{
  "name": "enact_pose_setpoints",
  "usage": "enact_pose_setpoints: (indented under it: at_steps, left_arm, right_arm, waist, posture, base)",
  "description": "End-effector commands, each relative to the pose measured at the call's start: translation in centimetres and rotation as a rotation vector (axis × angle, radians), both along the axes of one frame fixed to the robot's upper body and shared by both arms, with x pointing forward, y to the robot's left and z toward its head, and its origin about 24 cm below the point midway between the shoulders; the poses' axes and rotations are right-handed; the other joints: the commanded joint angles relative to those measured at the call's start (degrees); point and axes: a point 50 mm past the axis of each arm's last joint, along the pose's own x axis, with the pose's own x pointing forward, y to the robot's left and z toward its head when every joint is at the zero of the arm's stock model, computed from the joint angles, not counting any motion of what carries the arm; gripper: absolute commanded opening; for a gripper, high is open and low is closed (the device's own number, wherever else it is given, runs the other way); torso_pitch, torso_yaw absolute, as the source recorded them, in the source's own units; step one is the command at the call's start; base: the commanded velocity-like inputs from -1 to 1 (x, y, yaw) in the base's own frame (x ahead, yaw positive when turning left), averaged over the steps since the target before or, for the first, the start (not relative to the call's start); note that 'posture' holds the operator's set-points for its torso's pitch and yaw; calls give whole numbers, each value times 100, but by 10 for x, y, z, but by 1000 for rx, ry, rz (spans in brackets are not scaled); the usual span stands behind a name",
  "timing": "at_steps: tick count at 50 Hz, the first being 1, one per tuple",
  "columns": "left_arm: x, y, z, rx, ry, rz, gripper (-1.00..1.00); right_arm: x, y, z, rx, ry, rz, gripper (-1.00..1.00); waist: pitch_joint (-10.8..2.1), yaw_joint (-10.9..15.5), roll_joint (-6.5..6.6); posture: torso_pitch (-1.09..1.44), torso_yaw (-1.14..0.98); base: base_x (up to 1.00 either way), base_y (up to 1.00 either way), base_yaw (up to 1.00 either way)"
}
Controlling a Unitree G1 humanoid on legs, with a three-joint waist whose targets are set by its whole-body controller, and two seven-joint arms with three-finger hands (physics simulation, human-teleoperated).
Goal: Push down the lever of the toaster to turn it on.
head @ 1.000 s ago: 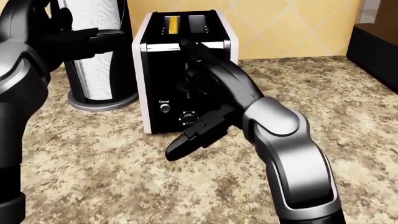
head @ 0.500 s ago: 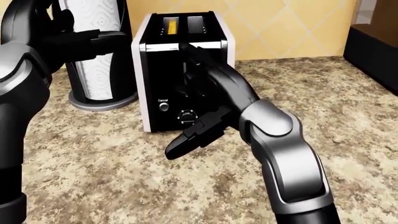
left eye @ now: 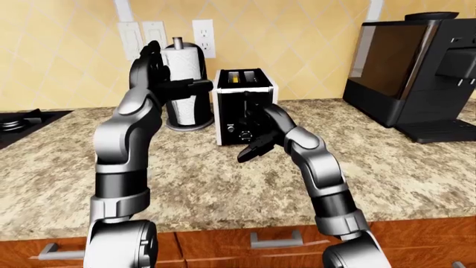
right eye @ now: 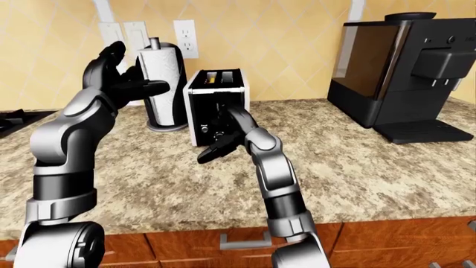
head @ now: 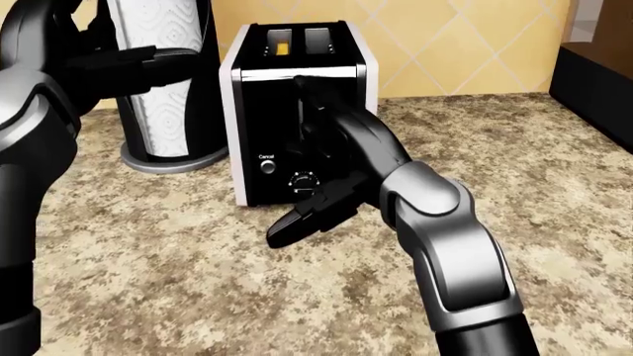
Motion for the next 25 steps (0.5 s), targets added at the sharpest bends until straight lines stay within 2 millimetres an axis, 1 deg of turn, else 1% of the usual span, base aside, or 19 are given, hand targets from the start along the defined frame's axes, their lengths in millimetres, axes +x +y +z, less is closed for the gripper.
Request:
enact_pose_setpoints:
  at_steps: [1,7,12,25]
  left_arm:
    - [-3,-1,23,0,-99,-4,100]
    - [-3,-1,25,-4,-103,-2,100]
    - [-2,0,22,-4,-101,-1,100]
    - [-3,-2,23,-5,-103,-5,100]
  right_arm:
    - [5,-7,-4,-29,31,-48,100]
    - [9,-9,-10,-26,45,-62,100]
    - [10,-10,-12,-24,49,-65,100]
    - [13,-11,-12,-18,51,-72,100]
  waist:
    - [-4,-2,24]
    - [-1,1,31]
    - [5,7,31]
    - [24,53,4]
  posture:
    - [-37,0]
    - [-37,0]
    - [-37,0]
    - [-37,0]
  base:
    - [0,0,0]
    - [0,0,0]
    - [0,0,0]
    - [0,0,0]
